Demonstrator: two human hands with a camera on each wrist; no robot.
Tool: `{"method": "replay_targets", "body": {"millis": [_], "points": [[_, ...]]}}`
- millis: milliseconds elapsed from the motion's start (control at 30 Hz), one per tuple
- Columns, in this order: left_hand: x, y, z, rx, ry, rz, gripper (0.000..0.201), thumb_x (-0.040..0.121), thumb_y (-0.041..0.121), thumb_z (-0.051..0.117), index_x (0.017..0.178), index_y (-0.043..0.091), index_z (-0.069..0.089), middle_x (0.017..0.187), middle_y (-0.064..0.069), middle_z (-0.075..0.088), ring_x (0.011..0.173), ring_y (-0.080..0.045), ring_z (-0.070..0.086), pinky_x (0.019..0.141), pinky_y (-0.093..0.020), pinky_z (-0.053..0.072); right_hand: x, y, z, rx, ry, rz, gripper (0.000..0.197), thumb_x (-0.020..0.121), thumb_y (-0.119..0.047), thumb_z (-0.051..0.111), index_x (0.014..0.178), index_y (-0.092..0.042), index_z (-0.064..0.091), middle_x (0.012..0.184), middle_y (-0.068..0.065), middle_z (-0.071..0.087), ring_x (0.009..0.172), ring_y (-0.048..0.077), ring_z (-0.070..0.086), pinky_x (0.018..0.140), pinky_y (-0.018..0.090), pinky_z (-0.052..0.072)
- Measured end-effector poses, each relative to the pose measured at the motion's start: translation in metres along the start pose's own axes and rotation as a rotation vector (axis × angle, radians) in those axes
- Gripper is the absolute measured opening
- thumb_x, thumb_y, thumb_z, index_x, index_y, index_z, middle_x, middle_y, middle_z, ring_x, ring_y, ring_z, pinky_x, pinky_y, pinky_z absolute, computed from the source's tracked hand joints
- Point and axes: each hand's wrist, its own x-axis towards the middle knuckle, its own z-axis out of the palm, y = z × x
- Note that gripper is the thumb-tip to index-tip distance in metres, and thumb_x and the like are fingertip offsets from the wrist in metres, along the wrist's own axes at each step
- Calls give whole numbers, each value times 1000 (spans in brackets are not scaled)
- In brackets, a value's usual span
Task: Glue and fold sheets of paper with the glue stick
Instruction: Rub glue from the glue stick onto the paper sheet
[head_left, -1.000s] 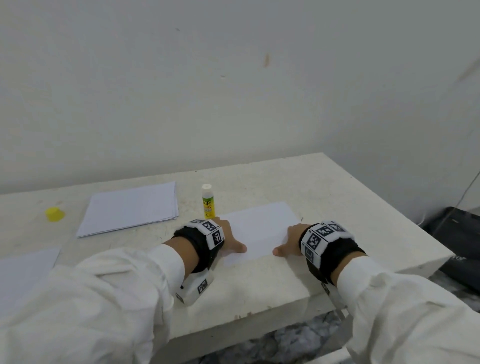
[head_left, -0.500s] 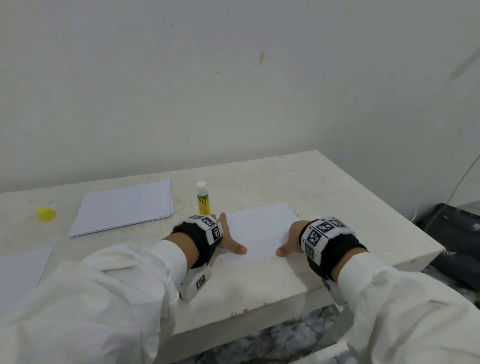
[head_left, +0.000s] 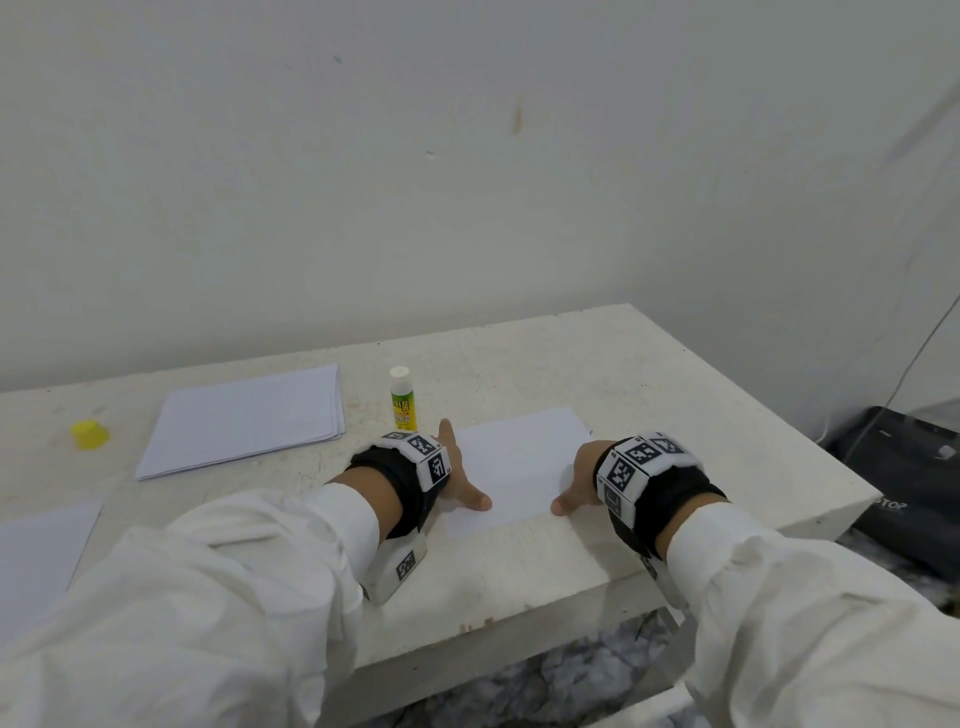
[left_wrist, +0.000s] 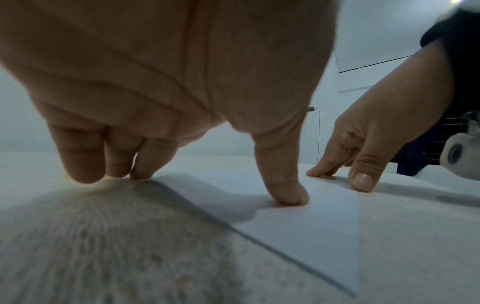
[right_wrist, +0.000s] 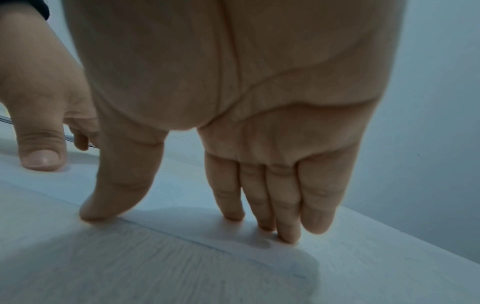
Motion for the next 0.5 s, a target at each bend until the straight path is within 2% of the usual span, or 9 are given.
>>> {"method": "replay_targets", "body": {"millis": [67,133,200,267,300,367,433,500], "points": [[-3,2,-1,-21,-2,3,130,74,69,63,146,4,-23,155,-15,23,137,-34,33,112,-45,29,2,0,0,-11,-5,4,60,81,-59,61,113,-8,57,99,7,58,110,26,59,91,34,45],[-5,2,-1,-51,-1,10,129,75,67,64,146,4,-24,153,-15,29,135,-34,37,110,-45,31,4,0,2,-23,3,5,55,80,-62,61,102,-12,56,95,6,58,106,26,61,91,34,47],[-8,2,0,-103,11,37,129,74,62,68,147,8,-23,152,-13,32,133,-33,39,109,-44,33,5,0,3,-31,13,7,54,78,-64,60,94,-13,53,89,4,59,103,26,62,90,35,48],[-11,2,1,-171,24,84,129,72,56,74,149,13,-20,152,-8,32,133,-31,39,109,-43,34,4,0,3,-26,8,7,54,78,-64,61,94,-13,54,83,3,56,103,26,62,89,34,47],[-12,2,1,-226,39,105,128,71,52,76,150,16,-18,152,-6,32,133,-30,40,109,-42,34,4,1,2,-25,4,9,54,77,-64,62,93,-12,55,84,3,57,103,26,62,91,35,48],[-17,1,-1,-398,92,128,123,71,43,80,151,23,-11,150,-7,34,129,-30,44,106,-42,39,4,4,-1,-21,-13,7,54,73,-63,67,80,-11,52,88,3,57,98,26,62,92,37,48],[-24,-1,-3,-627,133,117,113,73,27,81,152,30,1,141,-11,40,113,-31,55,94,-44,50,4,7,-4,0,-31,4,50,70,-60,71,67,-15,49,81,2,59,89,25,61,89,35,49],[-34,-4,-2,-871,73,77,100,76,6,77,151,31,15,124,-13,49,86,-26,60,73,-41,57,0,10,-8,39,-50,-16,45,71,-54,75,60,-19,48,69,-1,56,81,24,59,80,31,47]]}}
